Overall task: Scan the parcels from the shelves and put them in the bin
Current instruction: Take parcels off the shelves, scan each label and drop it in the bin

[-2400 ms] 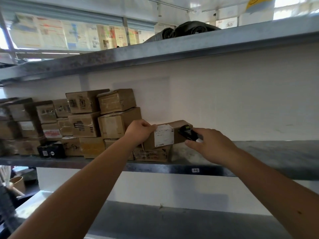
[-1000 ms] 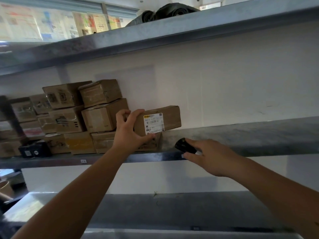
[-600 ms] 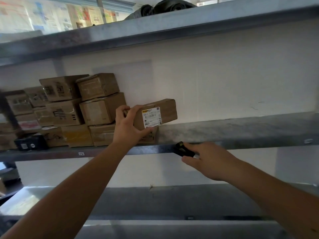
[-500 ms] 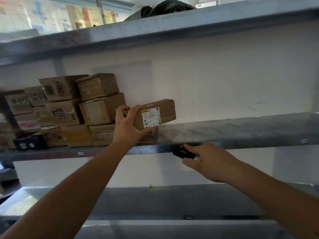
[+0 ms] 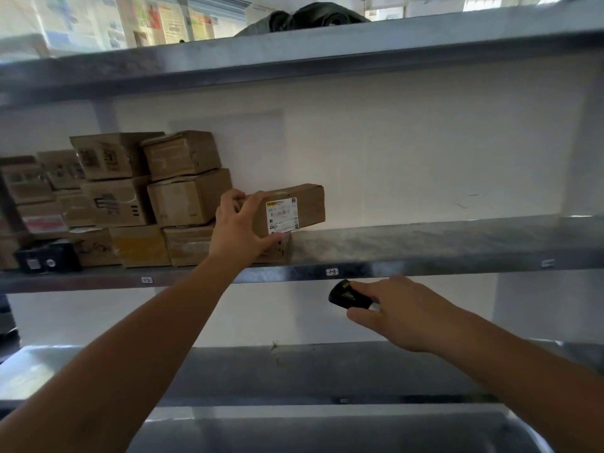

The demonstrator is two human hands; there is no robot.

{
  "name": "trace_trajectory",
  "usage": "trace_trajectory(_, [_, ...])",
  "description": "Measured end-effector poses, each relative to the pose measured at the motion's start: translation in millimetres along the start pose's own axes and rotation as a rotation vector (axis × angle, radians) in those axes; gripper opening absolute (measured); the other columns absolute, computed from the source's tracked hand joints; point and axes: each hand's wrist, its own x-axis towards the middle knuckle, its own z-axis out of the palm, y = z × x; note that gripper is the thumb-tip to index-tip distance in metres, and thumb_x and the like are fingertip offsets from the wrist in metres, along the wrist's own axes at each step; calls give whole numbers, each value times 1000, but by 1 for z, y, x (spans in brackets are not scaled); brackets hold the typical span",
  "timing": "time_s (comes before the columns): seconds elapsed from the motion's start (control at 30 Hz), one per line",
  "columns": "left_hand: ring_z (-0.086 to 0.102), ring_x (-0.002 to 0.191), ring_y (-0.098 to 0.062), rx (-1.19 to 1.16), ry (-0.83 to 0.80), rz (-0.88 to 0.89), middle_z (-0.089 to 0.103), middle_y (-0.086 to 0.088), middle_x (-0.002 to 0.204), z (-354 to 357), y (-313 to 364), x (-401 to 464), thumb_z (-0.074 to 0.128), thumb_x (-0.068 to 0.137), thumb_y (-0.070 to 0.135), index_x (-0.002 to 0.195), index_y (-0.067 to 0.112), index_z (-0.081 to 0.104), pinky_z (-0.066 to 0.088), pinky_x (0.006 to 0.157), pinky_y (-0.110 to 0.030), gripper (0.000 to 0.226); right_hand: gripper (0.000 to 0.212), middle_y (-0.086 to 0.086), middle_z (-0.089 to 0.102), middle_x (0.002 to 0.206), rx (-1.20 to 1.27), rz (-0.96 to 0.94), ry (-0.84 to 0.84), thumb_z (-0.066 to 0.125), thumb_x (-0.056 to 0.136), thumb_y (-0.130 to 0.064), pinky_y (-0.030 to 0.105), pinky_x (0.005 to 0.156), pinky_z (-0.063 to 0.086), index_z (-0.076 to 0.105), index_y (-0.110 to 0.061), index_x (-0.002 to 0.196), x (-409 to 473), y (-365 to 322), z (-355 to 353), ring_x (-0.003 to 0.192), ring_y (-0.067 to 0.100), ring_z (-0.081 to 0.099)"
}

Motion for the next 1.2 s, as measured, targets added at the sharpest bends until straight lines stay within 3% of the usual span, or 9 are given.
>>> trace_trajectory(0.33, [40, 132, -30, 8, -27, -13, 27, -2, 147, -12, 15, -5, 90, 74, 52, 144, 41, 43, 53, 105, -51, 85, 52, -11, 68, 107, -31, 14, 25, 50, 100, -63, 30, 78, 58, 51, -42, 147, -24, 1, -6, 80, 6, 62])
trace_trajectory(0.5, [43, 129, -24, -58, -36, 57, 28, 0, 145, -23, 36, -24, 92, 70, 53, 143, 42, 46, 53, 106, -47, 87, 48, -23, 49, 86, 11, 46, 82, 47, 103, -61, 17, 58, 36, 50, -41, 146, -37, -4, -6, 71, 1, 54])
trace_trajectory(0.63, [42, 129, -21, -128, -44, 105, 30, 3, 144, -37, 55, -52, 91, 69, 56, 143, 43, 42, 55, 102, -45, 90, 50, -14, 60, 100, 50, 68, 98, 48, 103, -61, 19, 62, 41, 49, -40, 148, -55, -10, -1, 77, 3, 58])
trace_trajectory(0.8, [37, 126, -12, -197, -102, 108, 29, 7, 145, -52, 81, -97, 91, 68, 58, 144, 44, 41, 49, 98, -31, 92, 51, -3, 68, 116, 72, 140, 78, 50, 102, -61, 28, 78, 54, 48, -39, 148, -93, -22, 13, 88, 8, 64])
trace_trajectory(0.93, [39, 118, -8, -234, -179, 85, 32, 4, 145, -53, 95, -145, 92, 65, 60, 143, 44, 46, 48, 95, -28, 92, 45, -4, 64, 108, 85, 196, 61, 49, 102, -61, 25, 64, 45, 47, -44, 144, -143, -35, 22, 82, 8, 59])
trace_trajectory(1.07, [47, 119, -13, -315, -263, 56, 32, 7, 140, -44, 108, -199, 92, 66, 59, 143, 41, 47, 55, 98, -36, 92, 40, -9, 68, 110, 160, 289, 72, 57, 99, -59, 34, 83, 56, 55, -43, 135, -200, -45, 32, 90, 7, 62])
trace_trajectory(1.2, [46, 118, -11, -370, -382, 18, 30, 9, 140, -31, 128, -245, 93, 66, 58, 142, 43, 46, 55, 101, -36, 90, 57, -9, 67, 109, 189, 462, 88, 63, 87, -72, 34, 82, 55, 58, -40, 134, -254, -41, 52, 92, 10, 62])
